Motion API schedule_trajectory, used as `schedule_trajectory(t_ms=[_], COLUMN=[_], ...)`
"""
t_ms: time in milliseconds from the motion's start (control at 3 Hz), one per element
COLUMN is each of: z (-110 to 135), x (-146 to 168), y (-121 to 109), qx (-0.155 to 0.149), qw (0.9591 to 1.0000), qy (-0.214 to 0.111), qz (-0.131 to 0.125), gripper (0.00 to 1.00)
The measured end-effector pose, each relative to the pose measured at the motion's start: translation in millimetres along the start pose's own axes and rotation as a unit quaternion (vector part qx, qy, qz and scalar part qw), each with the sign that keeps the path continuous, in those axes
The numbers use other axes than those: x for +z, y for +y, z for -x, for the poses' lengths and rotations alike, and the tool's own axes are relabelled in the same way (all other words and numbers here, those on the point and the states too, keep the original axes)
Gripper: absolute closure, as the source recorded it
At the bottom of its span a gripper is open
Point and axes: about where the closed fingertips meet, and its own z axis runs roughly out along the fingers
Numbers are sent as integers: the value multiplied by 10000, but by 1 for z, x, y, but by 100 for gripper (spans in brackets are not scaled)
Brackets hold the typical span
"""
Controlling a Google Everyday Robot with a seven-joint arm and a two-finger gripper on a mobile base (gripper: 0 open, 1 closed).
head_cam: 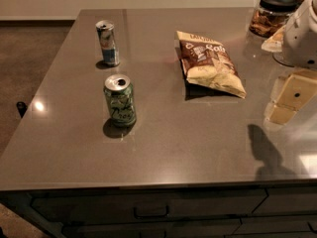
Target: Move redbull can near green can
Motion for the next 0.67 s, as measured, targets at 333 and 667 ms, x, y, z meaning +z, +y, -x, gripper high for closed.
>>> schedule_trajectory(t_ms=[333, 667], z=[0, 7], x=[0, 1], y=[0, -8], qx=[0, 10], qw=[10000, 9998], qy=[0, -179], qz=[-1, -24], gripper=[0, 0])
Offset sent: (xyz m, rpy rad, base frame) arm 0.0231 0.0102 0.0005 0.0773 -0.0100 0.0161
